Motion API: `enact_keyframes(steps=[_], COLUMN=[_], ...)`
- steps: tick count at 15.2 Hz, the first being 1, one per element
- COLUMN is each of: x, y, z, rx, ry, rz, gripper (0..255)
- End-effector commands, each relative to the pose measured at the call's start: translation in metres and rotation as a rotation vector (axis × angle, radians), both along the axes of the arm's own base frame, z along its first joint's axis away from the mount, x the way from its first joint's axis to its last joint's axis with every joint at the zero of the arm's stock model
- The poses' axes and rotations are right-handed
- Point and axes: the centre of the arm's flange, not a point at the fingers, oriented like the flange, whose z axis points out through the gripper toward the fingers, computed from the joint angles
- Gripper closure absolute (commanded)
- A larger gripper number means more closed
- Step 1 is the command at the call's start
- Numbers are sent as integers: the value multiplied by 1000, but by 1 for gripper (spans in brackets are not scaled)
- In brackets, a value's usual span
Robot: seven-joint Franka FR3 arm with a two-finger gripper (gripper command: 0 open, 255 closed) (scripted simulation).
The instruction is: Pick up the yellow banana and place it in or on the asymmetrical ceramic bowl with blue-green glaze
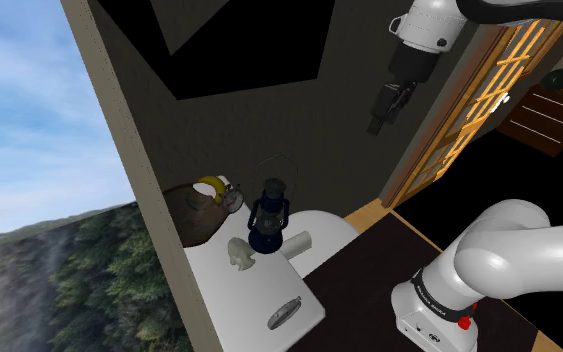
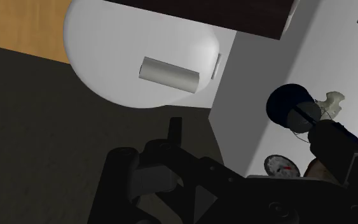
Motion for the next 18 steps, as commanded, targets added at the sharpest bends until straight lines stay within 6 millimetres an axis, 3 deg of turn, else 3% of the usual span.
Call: enact_keyframes(steps=[1, 18], x=[0, 148], y=[0, 109], z=[0, -131], rx=[0, 2], ry=[0, 15], rz=[0, 4], gripper=[0, 0])
